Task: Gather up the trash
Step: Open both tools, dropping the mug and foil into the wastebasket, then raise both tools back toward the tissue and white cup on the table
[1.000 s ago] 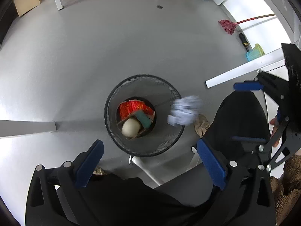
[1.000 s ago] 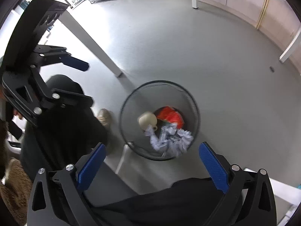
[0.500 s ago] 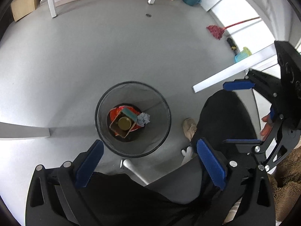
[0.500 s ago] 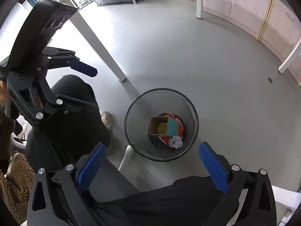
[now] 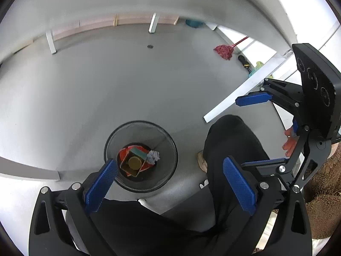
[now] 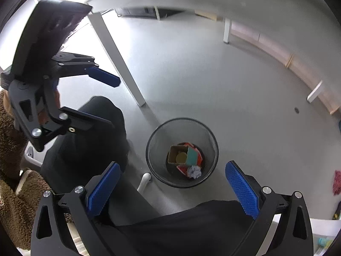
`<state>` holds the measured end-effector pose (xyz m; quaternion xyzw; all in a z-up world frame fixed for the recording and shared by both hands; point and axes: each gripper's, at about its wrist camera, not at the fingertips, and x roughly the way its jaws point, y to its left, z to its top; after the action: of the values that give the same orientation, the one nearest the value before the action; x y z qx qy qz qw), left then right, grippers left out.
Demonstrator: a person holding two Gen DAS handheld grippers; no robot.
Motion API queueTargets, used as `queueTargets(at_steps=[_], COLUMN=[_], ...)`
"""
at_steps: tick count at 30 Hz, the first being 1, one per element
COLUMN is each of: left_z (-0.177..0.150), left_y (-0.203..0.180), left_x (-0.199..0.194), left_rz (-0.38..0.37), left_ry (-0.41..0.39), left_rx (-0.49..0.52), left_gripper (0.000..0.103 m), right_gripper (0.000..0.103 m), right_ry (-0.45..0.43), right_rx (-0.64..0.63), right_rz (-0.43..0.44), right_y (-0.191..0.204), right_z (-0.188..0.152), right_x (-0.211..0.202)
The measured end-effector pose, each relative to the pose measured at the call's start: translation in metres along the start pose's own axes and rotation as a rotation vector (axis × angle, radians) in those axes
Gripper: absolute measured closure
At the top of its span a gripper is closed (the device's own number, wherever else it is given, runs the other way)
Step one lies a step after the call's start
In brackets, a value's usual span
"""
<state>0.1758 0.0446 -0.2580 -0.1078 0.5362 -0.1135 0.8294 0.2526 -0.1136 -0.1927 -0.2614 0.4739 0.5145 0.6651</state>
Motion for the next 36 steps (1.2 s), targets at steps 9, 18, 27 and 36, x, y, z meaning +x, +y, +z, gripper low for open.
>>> queueTargets(at_steps=[9,18,27,36], left_z=[0.001,0.004,0.024,0.064], left_y=[-0.024,-0.056,-0.043,-0.037], left_x=[-0.030,-0.101,-0.146,-0.169], left_rz=[-0.041,-0.038,0.028,0.133], left_ry=[-0.071,-0.229,-0.364,-0.468], left_rx=[0.074,0.210,0.185,0.231], left_gripper=[0.004,0.004,0.004,0.004], right_gripper=[0.003,0.003,0.003,0.003], right_ry=[-0.077,-0.183,-0.294,-0.339], right_rx=[-0.012,-0.036,-0.012,-0.009], right_rz=[0.036,0.027,0.013,-0.059], right_y=[-0.001,-0.002,-0.015,-0.038], right_z=[0.001,-0.002,-0.004,0.011], right_x=[-0.044,-0.098,-0.143,-0.179])
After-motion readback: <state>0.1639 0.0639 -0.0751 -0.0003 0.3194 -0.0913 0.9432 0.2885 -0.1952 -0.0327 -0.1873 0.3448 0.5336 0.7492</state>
